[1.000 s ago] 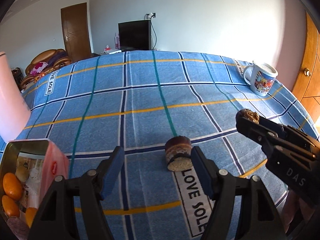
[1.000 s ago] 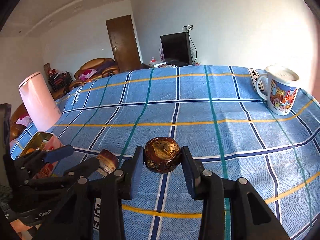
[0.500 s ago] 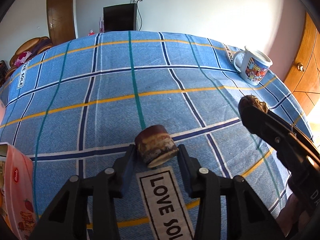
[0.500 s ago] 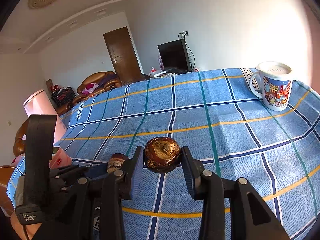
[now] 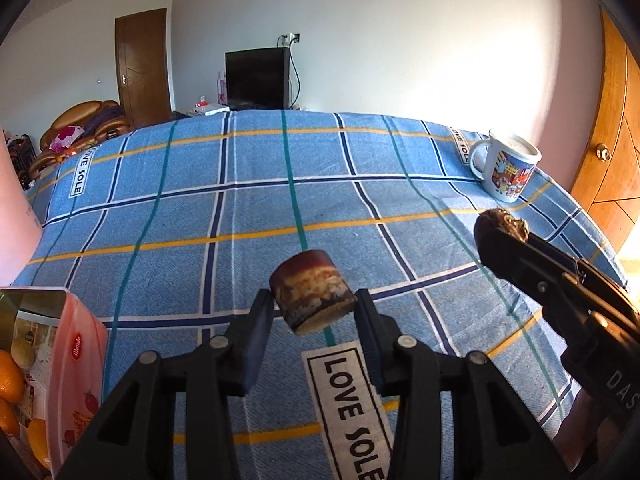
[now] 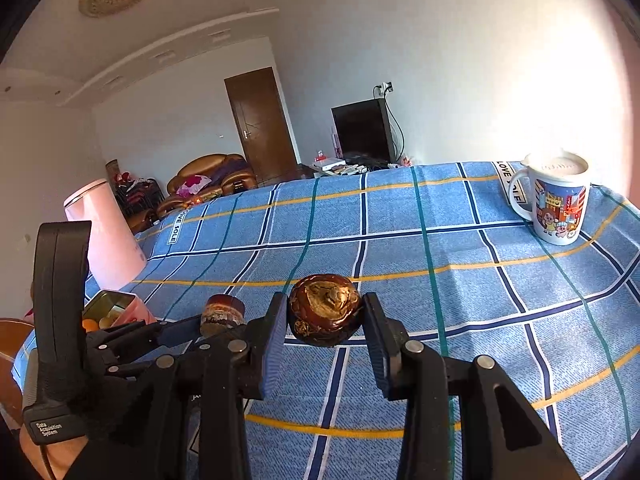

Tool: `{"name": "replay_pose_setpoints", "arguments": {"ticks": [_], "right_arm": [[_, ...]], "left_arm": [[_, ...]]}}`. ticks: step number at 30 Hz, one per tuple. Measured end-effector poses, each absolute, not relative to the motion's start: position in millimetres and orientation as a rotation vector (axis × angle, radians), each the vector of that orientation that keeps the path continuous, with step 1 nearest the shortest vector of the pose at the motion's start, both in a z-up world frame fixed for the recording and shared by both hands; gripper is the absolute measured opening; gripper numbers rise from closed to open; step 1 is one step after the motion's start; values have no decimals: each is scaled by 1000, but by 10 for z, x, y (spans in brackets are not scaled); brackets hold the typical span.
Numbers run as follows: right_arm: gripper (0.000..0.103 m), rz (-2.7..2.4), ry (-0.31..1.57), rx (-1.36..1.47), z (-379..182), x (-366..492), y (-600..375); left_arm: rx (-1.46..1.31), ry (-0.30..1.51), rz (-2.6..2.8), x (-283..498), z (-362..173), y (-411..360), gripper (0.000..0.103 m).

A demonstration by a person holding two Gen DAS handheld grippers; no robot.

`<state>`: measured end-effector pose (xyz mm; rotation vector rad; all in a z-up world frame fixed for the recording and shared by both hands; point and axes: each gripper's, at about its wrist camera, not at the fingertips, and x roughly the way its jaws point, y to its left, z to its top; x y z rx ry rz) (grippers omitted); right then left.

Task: Organize fruits
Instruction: 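Lift and carry the pastry and the gold-wrapped ball over the tin with both tools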

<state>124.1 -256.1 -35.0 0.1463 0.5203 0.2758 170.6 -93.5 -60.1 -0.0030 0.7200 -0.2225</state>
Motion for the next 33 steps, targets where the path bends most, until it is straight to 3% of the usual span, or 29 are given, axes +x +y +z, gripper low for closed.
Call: {"name": "replay_pose_setpoints", "arguments": {"ticks": [33], "right_arm": [[40,272,348,24,-217,932,-2392]], "left_arm": [[47,457,-128,1254,-351,-880,43]]}}
